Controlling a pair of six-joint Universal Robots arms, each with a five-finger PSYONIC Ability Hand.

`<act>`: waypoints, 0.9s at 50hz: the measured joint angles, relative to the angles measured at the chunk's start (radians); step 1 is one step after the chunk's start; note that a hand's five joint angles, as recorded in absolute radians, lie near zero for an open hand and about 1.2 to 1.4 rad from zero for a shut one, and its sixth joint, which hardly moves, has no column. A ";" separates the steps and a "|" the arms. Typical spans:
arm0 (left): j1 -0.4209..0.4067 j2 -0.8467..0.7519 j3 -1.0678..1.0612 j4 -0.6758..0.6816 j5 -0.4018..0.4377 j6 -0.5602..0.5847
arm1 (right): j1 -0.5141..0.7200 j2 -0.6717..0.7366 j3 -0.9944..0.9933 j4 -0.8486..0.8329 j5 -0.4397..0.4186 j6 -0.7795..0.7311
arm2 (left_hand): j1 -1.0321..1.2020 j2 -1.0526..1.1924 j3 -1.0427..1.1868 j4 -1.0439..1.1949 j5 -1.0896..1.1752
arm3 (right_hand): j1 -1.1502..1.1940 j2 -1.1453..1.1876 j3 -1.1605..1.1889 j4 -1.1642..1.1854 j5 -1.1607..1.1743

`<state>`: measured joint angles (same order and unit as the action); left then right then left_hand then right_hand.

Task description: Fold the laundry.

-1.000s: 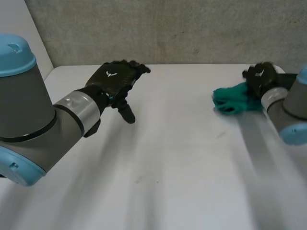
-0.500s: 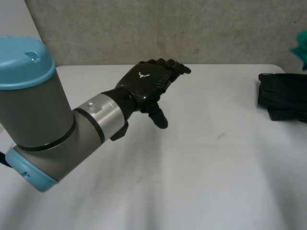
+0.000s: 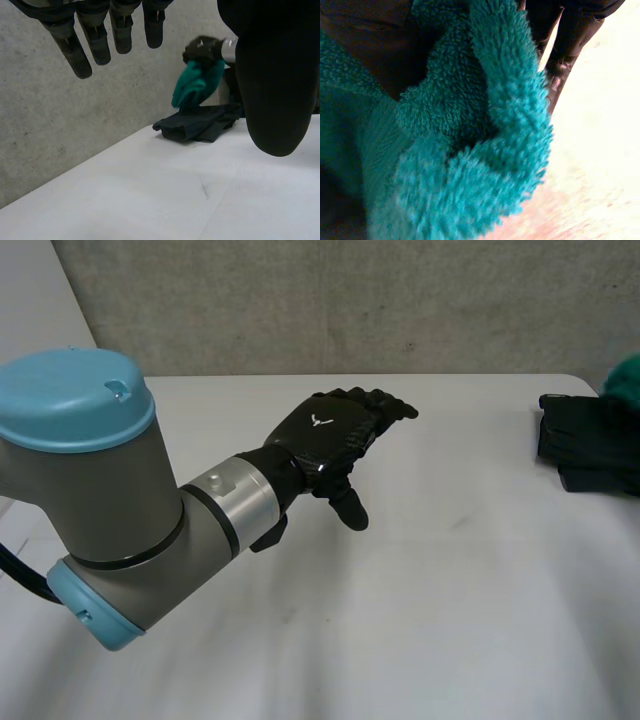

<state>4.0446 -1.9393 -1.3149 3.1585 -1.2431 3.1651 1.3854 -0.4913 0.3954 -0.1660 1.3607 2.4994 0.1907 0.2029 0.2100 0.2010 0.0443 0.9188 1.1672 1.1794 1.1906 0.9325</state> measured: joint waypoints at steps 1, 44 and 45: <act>0.001 0.000 0.000 0.000 -0.001 0.000 | 0.001 0.006 -0.034 -0.004 0.001 0.006 | 0.000 0.000 0.000 0.000 0.000 | 0.000 0.000 0.000 0.000 0.000; 0.004 0.016 -0.030 0.002 -0.002 -0.006 | -0.029 -0.113 0.377 0.085 -0.137 -0.077 | 0.000 0.000 0.000 0.000 0.000 | -0.696 -0.917 -0.930 -0.936 -0.845; 0.004 0.017 -0.031 0.002 -0.002 -0.005 | -0.029 -0.117 0.377 0.101 -0.134 -0.087 | 0.000 0.000 0.000 0.000 0.000 | -0.715 -0.945 -0.963 -0.956 -0.867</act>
<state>4.0487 -1.9223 -1.3458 3.1602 -1.2455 3.1597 1.3561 -0.6087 0.7724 -0.0654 1.2265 2.4127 0.1907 0.2029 0.2100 0.2011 0.0443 0.2039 0.2224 0.2169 0.2349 0.0651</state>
